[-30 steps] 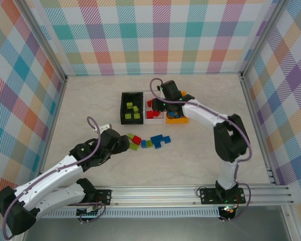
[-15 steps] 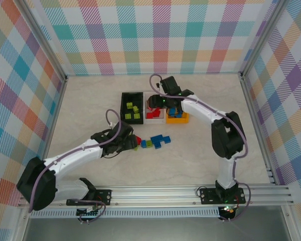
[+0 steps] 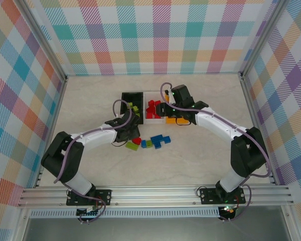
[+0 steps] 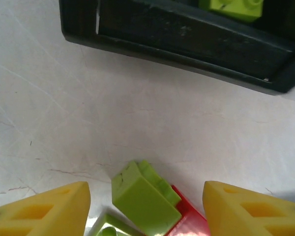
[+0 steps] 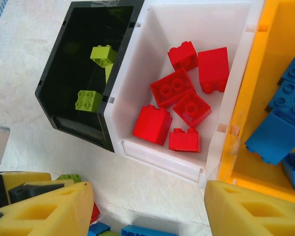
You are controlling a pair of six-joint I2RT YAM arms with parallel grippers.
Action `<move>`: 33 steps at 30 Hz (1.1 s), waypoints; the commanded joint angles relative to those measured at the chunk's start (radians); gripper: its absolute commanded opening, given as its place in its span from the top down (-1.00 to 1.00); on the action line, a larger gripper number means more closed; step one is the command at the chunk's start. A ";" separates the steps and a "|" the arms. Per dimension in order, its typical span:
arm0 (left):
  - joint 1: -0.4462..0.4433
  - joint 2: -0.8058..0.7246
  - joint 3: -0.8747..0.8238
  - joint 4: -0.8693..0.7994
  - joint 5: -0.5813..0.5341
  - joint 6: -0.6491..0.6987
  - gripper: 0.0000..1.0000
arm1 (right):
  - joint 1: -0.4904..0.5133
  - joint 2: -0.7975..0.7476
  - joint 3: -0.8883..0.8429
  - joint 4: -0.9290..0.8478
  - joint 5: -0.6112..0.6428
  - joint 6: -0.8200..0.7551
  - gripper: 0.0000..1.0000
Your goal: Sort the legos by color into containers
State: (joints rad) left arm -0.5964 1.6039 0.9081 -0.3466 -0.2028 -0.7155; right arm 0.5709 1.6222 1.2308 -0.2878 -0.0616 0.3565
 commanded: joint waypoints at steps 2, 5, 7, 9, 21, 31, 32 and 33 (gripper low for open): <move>0.007 0.036 0.028 0.035 -0.034 -0.022 -0.13 | 0.004 -0.046 -0.013 0.026 0.009 -0.022 -0.24; 0.008 0.056 0.020 0.035 -0.049 -0.018 0.04 | 0.005 -0.054 -0.017 0.027 0.010 -0.024 -0.23; 0.007 0.058 0.008 0.042 -0.048 -0.021 0.15 | 0.004 -0.057 -0.020 0.028 0.016 -0.027 -0.23; 0.008 0.053 -0.003 0.046 -0.054 -0.027 0.25 | 0.002 -0.061 -0.025 0.027 0.019 -0.027 -0.23; 0.007 -0.123 -0.060 -0.021 -0.062 -0.031 0.63 | 0.002 -0.073 -0.073 0.057 0.016 -0.004 -0.23; 0.055 -0.192 0.165 -0.151 -0.106 0.060 0.59 | 0.001 -0.111 -0.155 0.095 -0.005 0.028 -0.24; 0.069 -0.154 0.203 -0.146 -0.103 0.069 0.59 | 0.001 -0.115 -0.165 0.096 -0.008 0.030 -0.24; 0.086 -0.107 0.246 -0.144 -0.099 0.077 0.59 | 0.001 -0.119 -0.173 0.095 -0.012 0.033 -0.25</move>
State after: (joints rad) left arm -0.5529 1.4158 1.0733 -0.4679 -0.2787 -0.6899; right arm 0.5705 1.5360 1.0832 -0.2199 -0.0505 0.3660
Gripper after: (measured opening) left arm 0.221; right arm 0.623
